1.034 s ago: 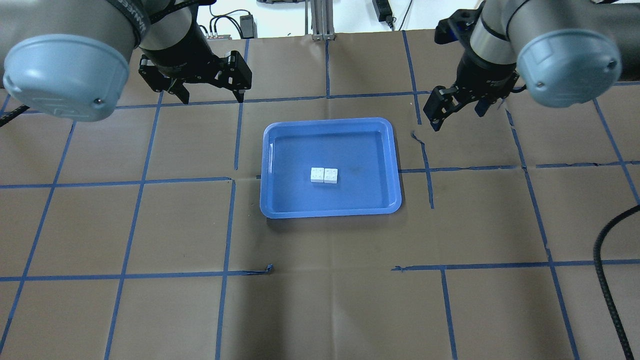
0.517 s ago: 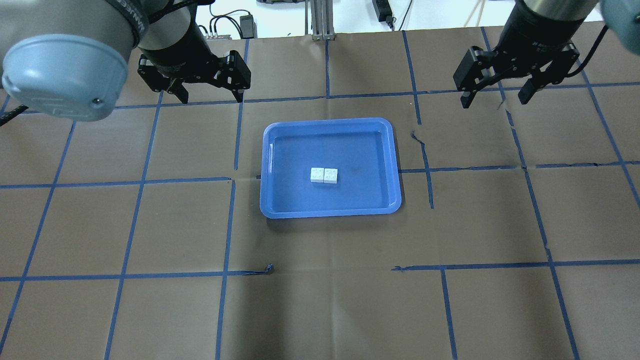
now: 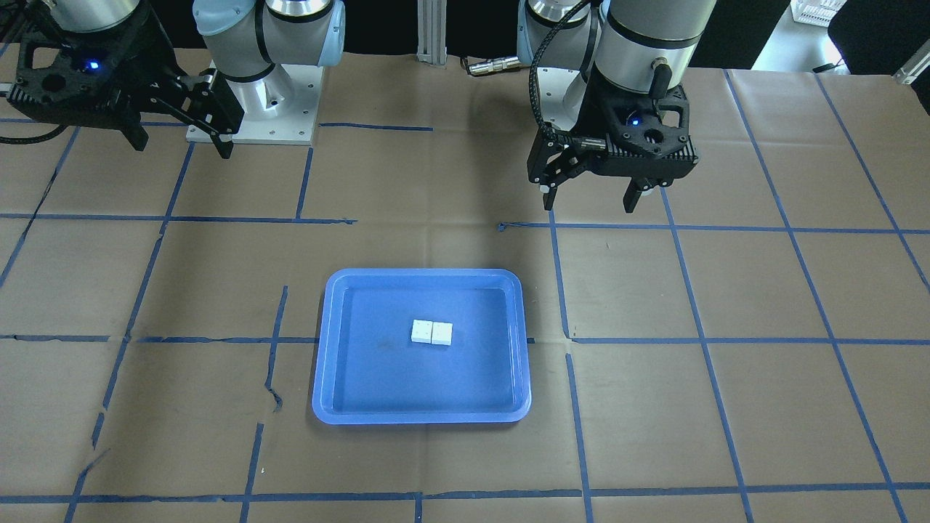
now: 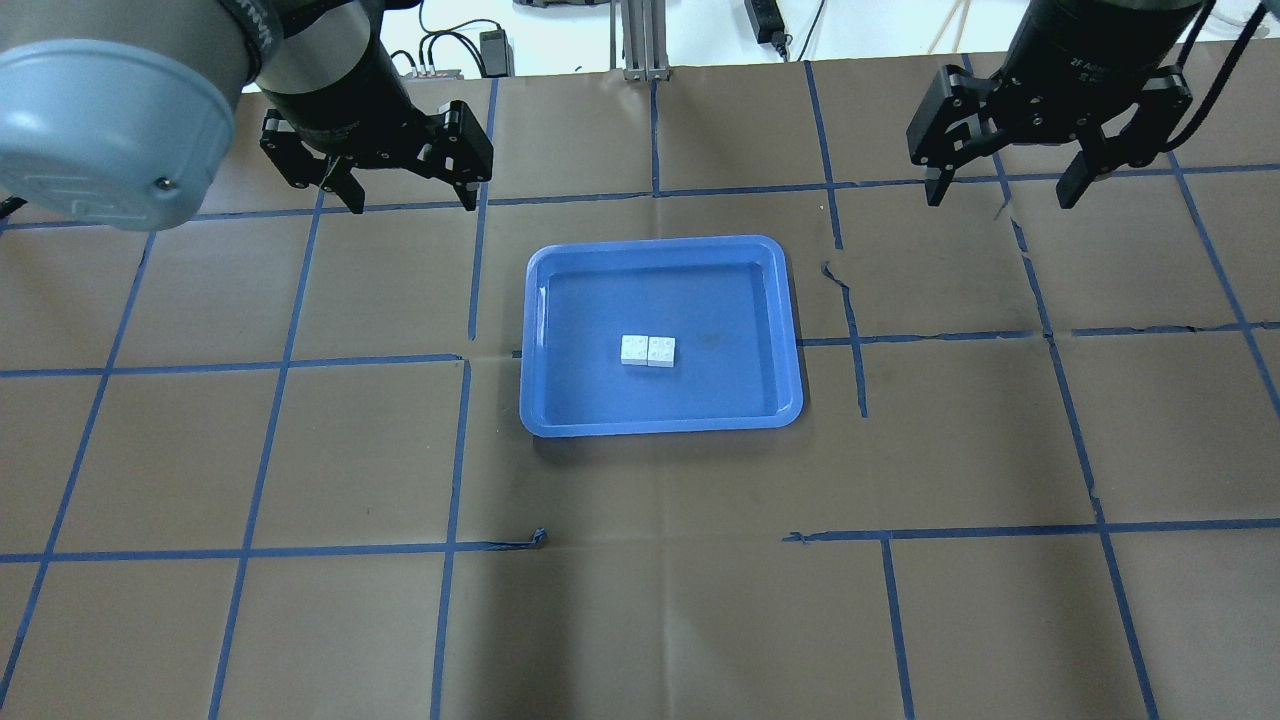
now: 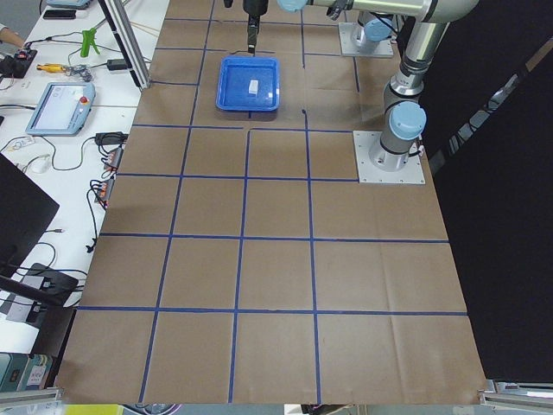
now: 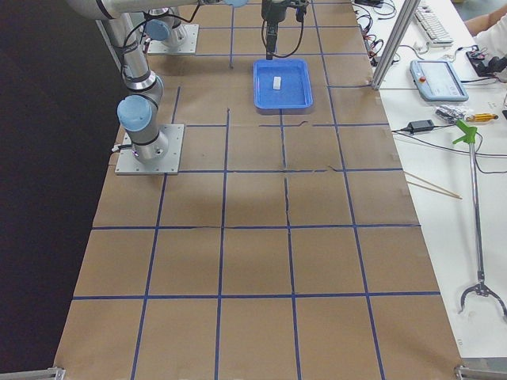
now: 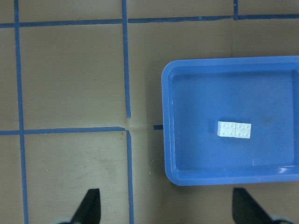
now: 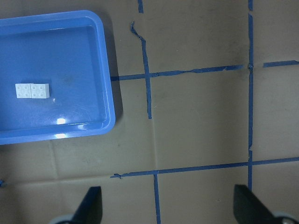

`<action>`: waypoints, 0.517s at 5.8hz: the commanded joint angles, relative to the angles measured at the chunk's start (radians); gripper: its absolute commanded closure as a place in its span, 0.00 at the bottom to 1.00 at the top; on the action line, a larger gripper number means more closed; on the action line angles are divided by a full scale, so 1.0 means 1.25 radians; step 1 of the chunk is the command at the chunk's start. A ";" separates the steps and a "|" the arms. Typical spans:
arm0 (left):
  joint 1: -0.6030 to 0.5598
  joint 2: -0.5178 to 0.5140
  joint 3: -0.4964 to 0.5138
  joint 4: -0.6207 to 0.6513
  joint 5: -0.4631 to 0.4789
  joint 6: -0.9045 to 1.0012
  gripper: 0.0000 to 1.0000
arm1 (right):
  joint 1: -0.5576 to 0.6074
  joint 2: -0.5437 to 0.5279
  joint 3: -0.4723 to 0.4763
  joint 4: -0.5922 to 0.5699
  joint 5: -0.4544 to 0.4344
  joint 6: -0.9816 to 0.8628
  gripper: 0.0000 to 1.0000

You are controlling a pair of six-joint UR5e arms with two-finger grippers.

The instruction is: Assemble white blocks and place on blue tray

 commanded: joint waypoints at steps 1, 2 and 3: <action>0.016 0.010 0.003 -0.020 0.001 -0.001 0.01 | 0.002 0.002 0.008 -0.001 -0.004 0.002 0.00; 0.018 0.012 0.001 -0.020 0.001 -0.001 0.01 | 0.002 0.002 0.014 -0.001 -0.002 0.002 0.00; 0.018 0.012 0.003 -0.019 0.001 -0.001 0.01 | 0.002 0.002 0.018 -0.002 -0.002 0.001 0.00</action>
